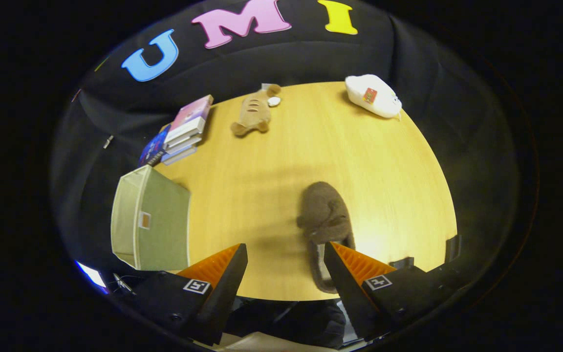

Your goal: Open the storage box then place both shoes into the box .Put the left shoe in first, then the right shoe, with the right side of both shoes facing outward in a uniform manner.

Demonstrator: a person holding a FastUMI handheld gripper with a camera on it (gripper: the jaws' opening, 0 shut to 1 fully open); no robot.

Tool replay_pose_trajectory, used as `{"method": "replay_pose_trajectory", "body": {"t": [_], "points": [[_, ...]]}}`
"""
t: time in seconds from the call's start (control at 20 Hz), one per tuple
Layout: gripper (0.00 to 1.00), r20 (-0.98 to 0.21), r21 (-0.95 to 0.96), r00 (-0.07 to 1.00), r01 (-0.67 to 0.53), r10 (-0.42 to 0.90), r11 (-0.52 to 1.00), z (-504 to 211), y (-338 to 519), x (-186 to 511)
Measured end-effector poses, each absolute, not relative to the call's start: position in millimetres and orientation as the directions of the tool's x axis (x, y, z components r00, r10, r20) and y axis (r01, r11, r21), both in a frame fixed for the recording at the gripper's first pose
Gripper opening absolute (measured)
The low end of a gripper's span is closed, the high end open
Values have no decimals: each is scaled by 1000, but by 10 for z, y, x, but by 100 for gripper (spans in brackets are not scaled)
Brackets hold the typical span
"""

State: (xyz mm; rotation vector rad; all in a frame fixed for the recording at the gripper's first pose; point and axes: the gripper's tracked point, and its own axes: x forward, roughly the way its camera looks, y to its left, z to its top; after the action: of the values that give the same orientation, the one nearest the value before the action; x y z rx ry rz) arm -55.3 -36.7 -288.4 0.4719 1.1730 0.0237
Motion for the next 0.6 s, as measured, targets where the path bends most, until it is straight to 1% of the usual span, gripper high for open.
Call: {"method": "replay_pose_trajectory", "body": {"t": [0.2, 0.4, 0.5, 0.55, 0.6], "points": [[97, -923, 308, 302, 210, 238, 928, -3418, -621, -702], [93, -946, 261, 244, 189, 212, 947, -3842, -756, -703], [85, -953, 245, 223, 170, 205, 954, -4003, -759, -648], [79, -956, 237, 216, 158, 201, 959, -4074, -760, -616], [76, -957, 235, 207, 141, 204, 962, -4129, -747, -593]]}}
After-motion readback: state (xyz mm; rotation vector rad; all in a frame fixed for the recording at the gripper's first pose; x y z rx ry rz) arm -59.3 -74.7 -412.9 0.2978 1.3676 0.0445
